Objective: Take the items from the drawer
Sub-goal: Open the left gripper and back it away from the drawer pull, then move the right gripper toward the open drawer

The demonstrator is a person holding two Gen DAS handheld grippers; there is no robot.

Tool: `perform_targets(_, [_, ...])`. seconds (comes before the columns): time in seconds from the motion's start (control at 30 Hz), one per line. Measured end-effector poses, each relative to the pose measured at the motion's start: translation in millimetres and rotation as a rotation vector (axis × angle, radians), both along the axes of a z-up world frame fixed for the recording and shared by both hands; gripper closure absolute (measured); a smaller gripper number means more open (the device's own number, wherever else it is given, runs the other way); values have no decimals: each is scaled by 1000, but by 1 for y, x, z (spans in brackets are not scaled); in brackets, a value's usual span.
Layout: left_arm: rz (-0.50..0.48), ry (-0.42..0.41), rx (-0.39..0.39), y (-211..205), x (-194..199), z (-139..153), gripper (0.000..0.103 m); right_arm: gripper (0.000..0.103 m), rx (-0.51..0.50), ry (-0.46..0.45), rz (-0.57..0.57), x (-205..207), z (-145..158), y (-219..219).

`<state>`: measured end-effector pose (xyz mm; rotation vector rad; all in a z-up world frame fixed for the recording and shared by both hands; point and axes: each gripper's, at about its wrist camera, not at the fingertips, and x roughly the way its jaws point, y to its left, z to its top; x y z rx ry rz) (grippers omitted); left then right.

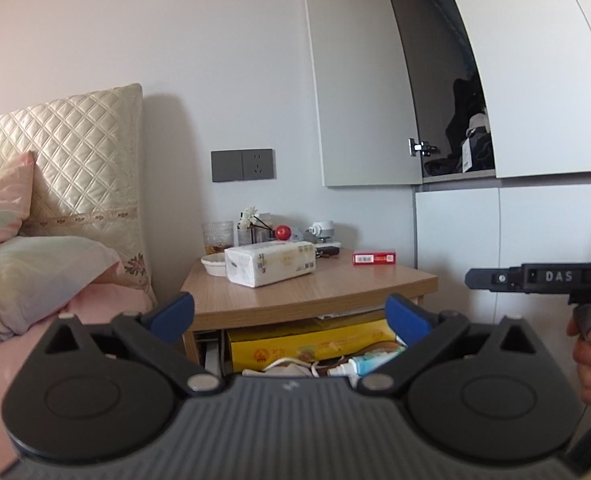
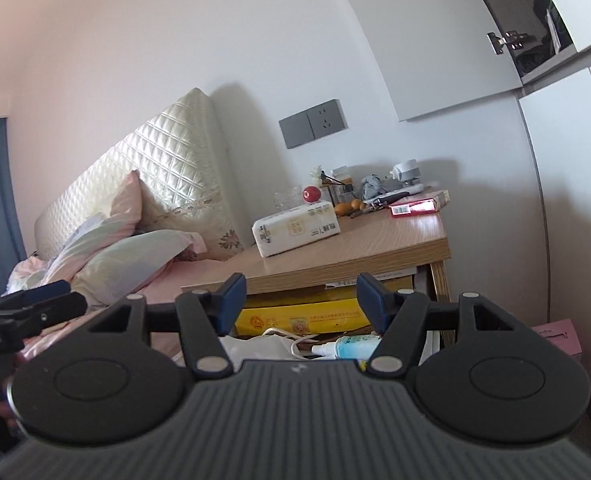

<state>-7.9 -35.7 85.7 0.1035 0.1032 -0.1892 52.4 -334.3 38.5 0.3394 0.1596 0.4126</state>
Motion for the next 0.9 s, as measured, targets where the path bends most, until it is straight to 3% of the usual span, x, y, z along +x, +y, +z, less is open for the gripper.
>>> perform_targets(0.27, [28, 44, -24, 10, 24, -5, 0, 38, -26, -21, -52, 0, 6, 30])
perform_targets(0.4, [9, 85, -30, 13, 32, -9, 0, 38, -58, 24, -71, -3, 17, 37])
perform_targets(0.57, [11, 68, -33, 18, 32, -13, 0, 38, -83, 35, -92, -9, 33, 44])
perform_targets(0.9, [94, 69, -98, 32, 44, -41, 0, 37, -34, 25, -106, 0, 15, 50])
